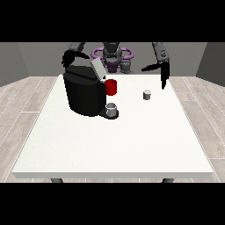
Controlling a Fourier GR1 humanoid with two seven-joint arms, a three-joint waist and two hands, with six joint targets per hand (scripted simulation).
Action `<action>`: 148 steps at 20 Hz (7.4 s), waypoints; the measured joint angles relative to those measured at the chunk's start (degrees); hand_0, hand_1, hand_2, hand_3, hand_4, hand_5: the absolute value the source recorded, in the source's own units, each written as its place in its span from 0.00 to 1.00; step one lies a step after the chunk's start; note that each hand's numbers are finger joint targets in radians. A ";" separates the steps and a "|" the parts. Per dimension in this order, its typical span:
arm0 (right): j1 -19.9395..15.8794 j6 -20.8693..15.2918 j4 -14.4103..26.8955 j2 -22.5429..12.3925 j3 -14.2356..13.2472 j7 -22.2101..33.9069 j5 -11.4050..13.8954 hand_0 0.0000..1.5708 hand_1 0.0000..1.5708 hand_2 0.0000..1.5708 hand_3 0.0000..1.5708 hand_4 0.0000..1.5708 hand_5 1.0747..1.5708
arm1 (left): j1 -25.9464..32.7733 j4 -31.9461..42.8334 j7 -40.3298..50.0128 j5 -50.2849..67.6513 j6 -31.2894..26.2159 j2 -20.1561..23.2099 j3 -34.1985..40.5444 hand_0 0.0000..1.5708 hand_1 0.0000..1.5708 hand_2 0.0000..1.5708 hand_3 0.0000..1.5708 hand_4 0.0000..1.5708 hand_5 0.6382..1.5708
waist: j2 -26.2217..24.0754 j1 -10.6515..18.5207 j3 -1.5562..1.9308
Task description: Insert the coffee pod into the coffee machine and close the lid
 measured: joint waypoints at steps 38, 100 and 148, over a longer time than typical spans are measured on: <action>-8.92 -2.80 10.50 -1.07 -2.20 3.67 2.18 0.00 0.00 0.00 0.00 0.34 1.00 | -14.91 28.84 -9.10 -25.43 15.44 1.58 -7.19 0.52 0.52 0.62 0.47 0.25 1.00 | 4.21 -0.09 0.02; -15.70 -3.06 13.41 -1.10 -0.96 3.86 0.44 0.00 0.00 0.00 0.00 0.31 1.00 | -48.70 28.01 0.80 -32.34 2.29 5.08 -3.69 0.82 0.82 0.84 0.78 0.32 1.00 | 5.22 -9.04 0.02; -15.45 -3.86 14.11 -1.94 -4.49 1.62 -1.77 0.00 0.00 0.00 0.00 0.28 1.00 | -49.06 29.21 -2.26 -36.85 2.17 3.85 -4.50 0.65 0.65 0.69 0.58 0.23 1.00 | 7.69 -7.70 0.10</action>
